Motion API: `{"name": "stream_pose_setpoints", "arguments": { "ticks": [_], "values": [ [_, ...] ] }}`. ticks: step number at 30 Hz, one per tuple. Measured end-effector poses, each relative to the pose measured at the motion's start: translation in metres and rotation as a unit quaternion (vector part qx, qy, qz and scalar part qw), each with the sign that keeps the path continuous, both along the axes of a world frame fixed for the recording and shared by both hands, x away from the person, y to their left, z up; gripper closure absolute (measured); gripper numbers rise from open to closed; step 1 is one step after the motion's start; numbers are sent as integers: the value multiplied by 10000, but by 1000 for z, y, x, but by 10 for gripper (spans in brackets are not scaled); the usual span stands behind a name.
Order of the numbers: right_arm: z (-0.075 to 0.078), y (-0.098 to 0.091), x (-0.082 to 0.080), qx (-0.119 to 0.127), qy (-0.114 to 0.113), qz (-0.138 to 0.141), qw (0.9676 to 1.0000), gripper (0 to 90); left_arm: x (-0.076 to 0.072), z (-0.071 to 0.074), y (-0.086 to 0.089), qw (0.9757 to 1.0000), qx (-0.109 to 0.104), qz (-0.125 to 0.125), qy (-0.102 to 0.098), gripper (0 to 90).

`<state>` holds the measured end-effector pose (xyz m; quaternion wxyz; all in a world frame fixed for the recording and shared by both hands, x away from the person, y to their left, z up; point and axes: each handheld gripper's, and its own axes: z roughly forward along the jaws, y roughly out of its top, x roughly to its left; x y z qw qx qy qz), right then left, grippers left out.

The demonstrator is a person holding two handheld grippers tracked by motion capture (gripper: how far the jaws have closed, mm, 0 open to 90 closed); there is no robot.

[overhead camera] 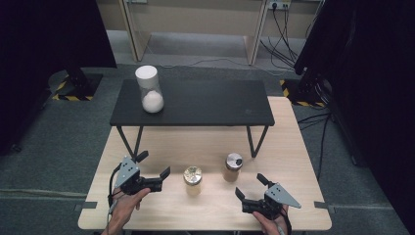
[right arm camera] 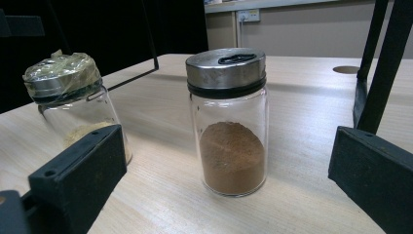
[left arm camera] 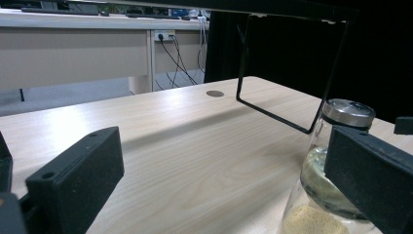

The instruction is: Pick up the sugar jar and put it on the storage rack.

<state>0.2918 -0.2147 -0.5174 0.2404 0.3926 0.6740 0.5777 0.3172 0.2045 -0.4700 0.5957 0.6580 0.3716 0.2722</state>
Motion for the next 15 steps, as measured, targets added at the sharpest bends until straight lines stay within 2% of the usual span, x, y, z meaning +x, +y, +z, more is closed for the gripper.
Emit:
{"name": "stream_pose_setpoints", "arguments": {
  "ticks": [15],
  "values": [
    [1, 0, 0, 6, -33, 6, 10000, 6, -9, -22, 0, 10000, 60, -45, -18, 3]
  ]
}}
